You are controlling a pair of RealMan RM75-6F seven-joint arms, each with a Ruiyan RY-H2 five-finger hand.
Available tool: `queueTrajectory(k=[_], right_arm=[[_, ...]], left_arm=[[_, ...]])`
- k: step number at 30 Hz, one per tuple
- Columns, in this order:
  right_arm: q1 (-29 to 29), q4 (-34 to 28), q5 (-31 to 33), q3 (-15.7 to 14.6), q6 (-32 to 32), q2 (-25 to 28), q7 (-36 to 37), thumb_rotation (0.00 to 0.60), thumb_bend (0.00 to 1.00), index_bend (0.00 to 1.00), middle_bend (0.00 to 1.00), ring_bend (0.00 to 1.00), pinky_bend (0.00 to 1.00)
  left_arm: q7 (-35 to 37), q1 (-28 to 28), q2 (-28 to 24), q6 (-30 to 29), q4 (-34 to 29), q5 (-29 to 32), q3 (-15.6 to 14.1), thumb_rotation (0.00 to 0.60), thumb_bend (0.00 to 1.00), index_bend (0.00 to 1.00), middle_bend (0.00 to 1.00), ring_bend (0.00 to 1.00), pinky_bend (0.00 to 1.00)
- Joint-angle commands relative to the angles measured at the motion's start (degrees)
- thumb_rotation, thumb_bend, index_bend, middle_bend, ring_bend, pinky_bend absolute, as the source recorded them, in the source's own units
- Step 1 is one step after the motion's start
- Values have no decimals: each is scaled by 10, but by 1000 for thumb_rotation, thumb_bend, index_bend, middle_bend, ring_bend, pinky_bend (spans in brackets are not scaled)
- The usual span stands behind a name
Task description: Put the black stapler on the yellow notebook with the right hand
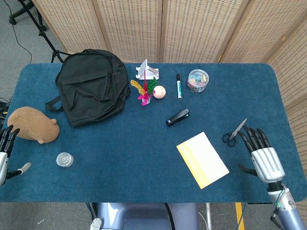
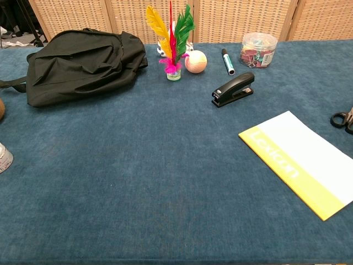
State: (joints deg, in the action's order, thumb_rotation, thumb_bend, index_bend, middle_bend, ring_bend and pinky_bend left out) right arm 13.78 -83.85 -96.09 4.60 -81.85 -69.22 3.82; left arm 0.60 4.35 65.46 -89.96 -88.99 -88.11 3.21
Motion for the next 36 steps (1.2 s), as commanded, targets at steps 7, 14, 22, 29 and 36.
queueTrajectory(k=[7, 14, 22, 29, 36], right_arm=[[177, 78, -18, 50, 167, -40, 80, 600, 0, 55, 0, 0, 0], [298, 181, 0, 75, 282, -141, 38, 600, 0, 71, 0, 0, 4], [375, 325, 24, 72, 344, -251, 11, 600, 0, 115, 35, 0, 127], [403, 439, 39, 54, 371, -316, 9, 600, 30, 225, 103, 42, 168], [412, 519, 49, 41, 378, -354, 30, 600, 180, 355, 204, 167, 224]], left_arm=[[-12, 6, 14, 4, 8, 4, 6, 600, 0, 0, 0, 0, 0], [-20, 14, 24, 27, 21, 35, 18, 600, 0, 0, 0, 0, 0], [-16, 24, 27, 58, 37, 74, 31, 600, 0, 0, 0, 0, 0], [-10, 28, 25, 73, 43, 91, 37, 600, 0, 0, 0, 0, 0], [-7, 30, 25, 82, 48, 102, 39, 600, 0, 0, 0, 0, 0]])
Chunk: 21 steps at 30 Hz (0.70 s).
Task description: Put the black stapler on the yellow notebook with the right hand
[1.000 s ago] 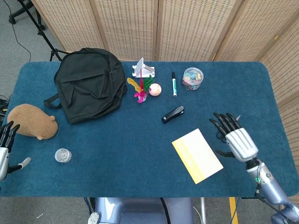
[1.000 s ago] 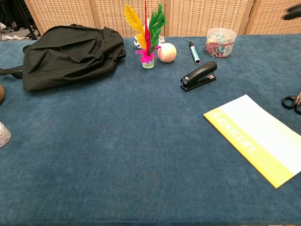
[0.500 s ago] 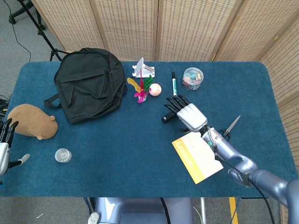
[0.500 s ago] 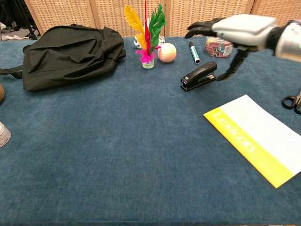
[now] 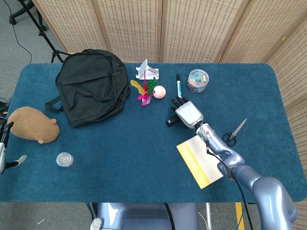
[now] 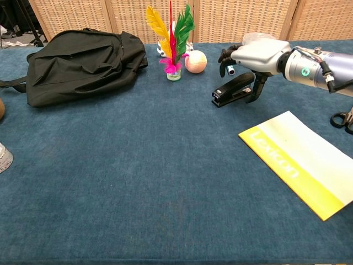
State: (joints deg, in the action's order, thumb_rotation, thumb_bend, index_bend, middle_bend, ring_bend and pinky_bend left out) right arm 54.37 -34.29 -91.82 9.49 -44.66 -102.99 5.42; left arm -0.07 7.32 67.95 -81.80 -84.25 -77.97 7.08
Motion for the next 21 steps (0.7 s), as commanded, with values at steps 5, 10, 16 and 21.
queueTrajectory(k=[5, 10, 16, 21], right_arm=[[6, 55, 14, -10, -23, -40, 69, 600, 291, 491, 362, 305, 283], [7, 90, 10, -18, -54, -57, 99, 600, 412, 562, 453, 380, 306], [-6, 88, -5, -32, -132, -41, 134, 600, 463, 562, 463, 390, 311], [-32, 15, -28, -47, -225, 20, 125, 600, 470, 562, 463, 390, 311]], left_arm=[[-2, 0, 2, 0, 2, 3, 0, 600, 0, 0, 0, 0, 0], [-3, 0, 3, 1, 3, 3, -1, 600, 0, 0, 0, 0, 0], [-2, 2, 3, 4, 1, 0, -2, 600, 0, 0, 0, 0, 0], [2, 4, -1, 2, -3, -12, -6, 600, 0, 0, 0, 0, 0]])
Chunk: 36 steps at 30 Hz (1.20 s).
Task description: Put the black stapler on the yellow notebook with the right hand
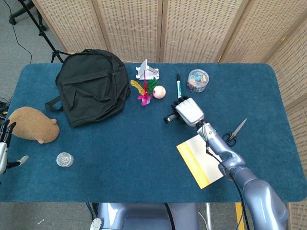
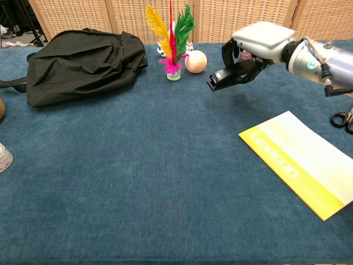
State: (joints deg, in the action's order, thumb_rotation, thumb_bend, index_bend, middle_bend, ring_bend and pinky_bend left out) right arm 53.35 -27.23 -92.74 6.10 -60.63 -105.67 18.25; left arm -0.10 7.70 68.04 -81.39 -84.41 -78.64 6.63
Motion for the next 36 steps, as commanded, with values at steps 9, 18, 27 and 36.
queueTrajectory(k=[9, 18, 27, 36], right_arm=[[-101, -378, -56, -54, -166, 254, -150, 600, 471, 562, 463, 390, 311], [-168, -514, -72, -100, -178, 324, -271, 600, 493, 562, 463, 390, 311], [-201, -515, -50, -109, -142, 291, -328, 600, 502, 562, 463, 390, 311], [-208, -509, -27, -104, -96, 257, -363, 600, 504, 562, 463, 390, 315]], left_arm=[[19, -1, -13, -12, -5, -32, -12, 600, 0, 0, 0, 0, 0], [37, -6, -20, -20, 2, -47, -20, 600, 0, 0, 0, 0, 0], [39, -10, -24, -27, -5, -56, -26, 600, 0, 0, 0, 0, 0], [42, -10, -24, -21, 1, -48, -25, 600, 0, 0, 0, 0, 0]])
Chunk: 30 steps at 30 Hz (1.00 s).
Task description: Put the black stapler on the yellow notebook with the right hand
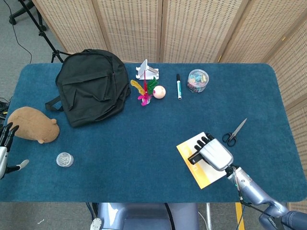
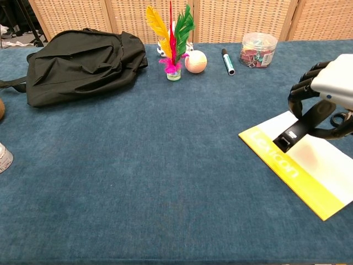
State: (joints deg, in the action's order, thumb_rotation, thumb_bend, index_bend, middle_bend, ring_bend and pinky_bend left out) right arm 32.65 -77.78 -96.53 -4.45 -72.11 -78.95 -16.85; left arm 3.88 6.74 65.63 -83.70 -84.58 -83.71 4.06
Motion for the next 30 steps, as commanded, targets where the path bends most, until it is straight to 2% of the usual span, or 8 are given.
queueTrajectory(k=[1, 11, 12, 14, 15, 17, 21, 30], right_arm=[[-1, -8, 19, 4, 28, -14, -25, 600, 504, 562, 463, 390, 315], [-5, -13, 41, 16, 60, -36, -69, 600, 485, 560, 449, 390, 316], [-5, -12, 42, 16, 62, -36, -70, 600, 436, 516, 405, 366, 316], [-4, -33, 65, 9, 101, -18, -67, 600, 267, 292, 206, 205, 281], [-3, -50, 80, 11, 115, -9, -68, 600, 143, 133, 85, 91, 218], [-3, -81, 98, 17, 125, 7, -75, 600, 35, 13, 2, 3, 117], [-7, -105, 97, 21, 114, 22, -93, 600, 0, 0, 0, 0, 38], [-52, -202, 51, 15, 15, 117, -100, 600, 0, 0, 0, 0, 38]], left_arm=[[4, 0, 0, 2, 4, 3, 1, 600, 0, 0, 0, 0, 0], [9, 0, 1, 0, 8, 1, 1, 600, 0, 0, 0, 0, 0], [9, 0, 0, 0, 8, 1, 1, 600, 0, 0, 0, 0, 0], [8, -1, 1, -2, 8, 1, 1, 600, 0, 0, 0, 0, 0], [8, -1, 1, -2, 8, 1, 1, 600, 0, 0, 0, 0, 0], [7, -1, 1, -2, 7, 1, 1, 600, 0, 0, 0, 0, 0], [6, -1, 1, -1, 7, 1, 1, 600, 0, 0, 0, 0, 0], [7, -4, -2, -8, 2, -2, 0, 600, 0, 0, 0, 0, 0]])
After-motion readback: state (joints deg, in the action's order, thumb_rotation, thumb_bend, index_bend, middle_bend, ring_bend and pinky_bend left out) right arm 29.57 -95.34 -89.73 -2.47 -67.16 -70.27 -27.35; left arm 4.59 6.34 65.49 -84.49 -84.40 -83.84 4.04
